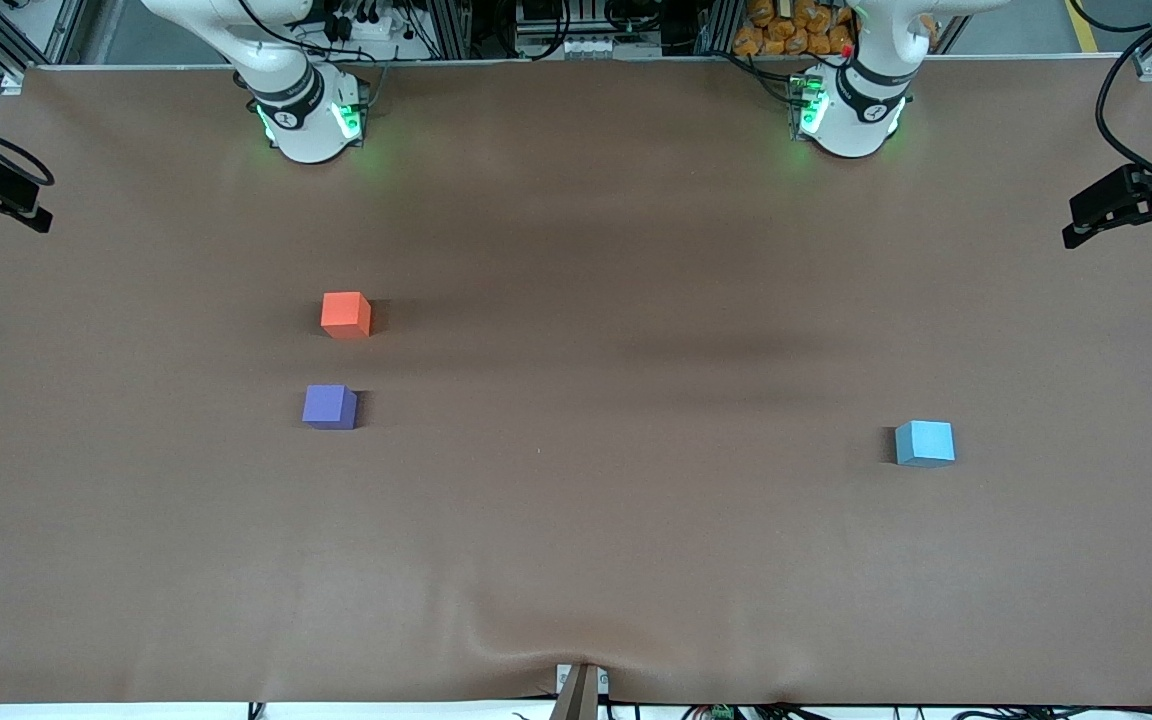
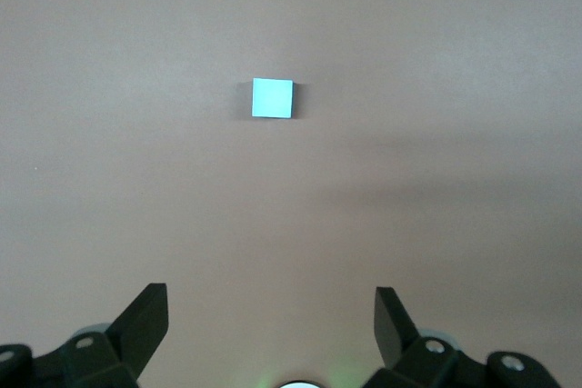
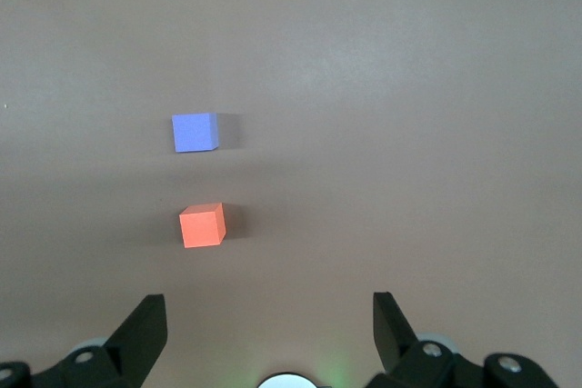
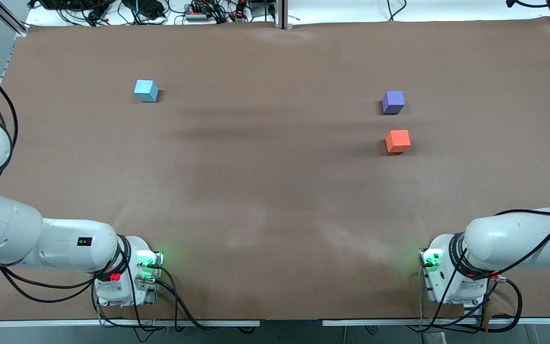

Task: Place blue block between orange and purple blocks

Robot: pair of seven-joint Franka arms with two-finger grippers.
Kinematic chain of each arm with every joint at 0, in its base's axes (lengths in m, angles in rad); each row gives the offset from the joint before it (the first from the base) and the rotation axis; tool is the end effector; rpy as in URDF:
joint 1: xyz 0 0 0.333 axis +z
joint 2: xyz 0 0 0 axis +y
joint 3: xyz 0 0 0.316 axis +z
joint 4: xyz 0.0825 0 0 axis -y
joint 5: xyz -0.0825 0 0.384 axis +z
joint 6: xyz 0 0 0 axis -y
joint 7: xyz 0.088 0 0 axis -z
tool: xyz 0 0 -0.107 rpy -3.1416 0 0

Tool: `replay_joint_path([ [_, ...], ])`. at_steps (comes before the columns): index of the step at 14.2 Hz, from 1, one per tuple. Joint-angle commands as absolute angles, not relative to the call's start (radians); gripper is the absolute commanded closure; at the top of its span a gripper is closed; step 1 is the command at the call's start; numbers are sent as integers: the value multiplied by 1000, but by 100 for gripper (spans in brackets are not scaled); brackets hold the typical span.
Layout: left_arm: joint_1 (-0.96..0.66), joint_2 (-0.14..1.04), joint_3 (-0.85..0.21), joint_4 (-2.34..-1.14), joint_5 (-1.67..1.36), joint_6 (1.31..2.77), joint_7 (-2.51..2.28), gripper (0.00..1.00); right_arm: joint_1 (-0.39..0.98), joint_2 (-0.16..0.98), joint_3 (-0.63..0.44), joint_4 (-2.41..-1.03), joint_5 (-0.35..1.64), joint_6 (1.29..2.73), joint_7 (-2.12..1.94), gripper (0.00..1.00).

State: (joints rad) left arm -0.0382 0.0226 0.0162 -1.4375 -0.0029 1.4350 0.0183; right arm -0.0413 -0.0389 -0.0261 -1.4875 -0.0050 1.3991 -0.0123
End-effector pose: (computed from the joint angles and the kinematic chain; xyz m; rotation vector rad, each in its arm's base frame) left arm 0.5473 -0.0125 0.6623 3.1382 -0.0638 -0.0394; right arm 0.5226 -0.0362 0.6694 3.1374 -0.0875 -0.0779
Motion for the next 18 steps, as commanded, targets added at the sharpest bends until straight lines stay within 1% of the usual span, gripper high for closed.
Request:
replay_joint_path([
  [1,-28,14,3,-1436,3,1425,20,0,-54,-51,-18,-1488,-12,1390,-5,0],
  [6,-26,26,5,-1448,8,1410,5,0,-54,-51,-18,-1488,-14,1390,-5,0],
  [8,-25,46,12,-1491,9,1399,-26,0,-54,-51,-18,-1488,-14,1391,-5,0],
  [10,-12,87,11,-1534,8,1428,-31,0,-54,-51,-18,-1488,-12,1391,-5,0],
  [13,-3,118,11,-1647,8,1564,-29,0,-54,-51,-18,-1488,-12,1391,-5,0],
  [15,2,139,9,-1742,6,1707,-25,0,-54,-51,-18,-1488,-12,1391,-5,0],
  [16,2,161,9,-1768,6,1771,-25,0,-54,-51,-18,-1488,-12,1391,-5,0],
  [18,0,247,8,-1764,6,1872,-17,0,-54,-51,-18,-1488,-12,1390,-5,0],
])
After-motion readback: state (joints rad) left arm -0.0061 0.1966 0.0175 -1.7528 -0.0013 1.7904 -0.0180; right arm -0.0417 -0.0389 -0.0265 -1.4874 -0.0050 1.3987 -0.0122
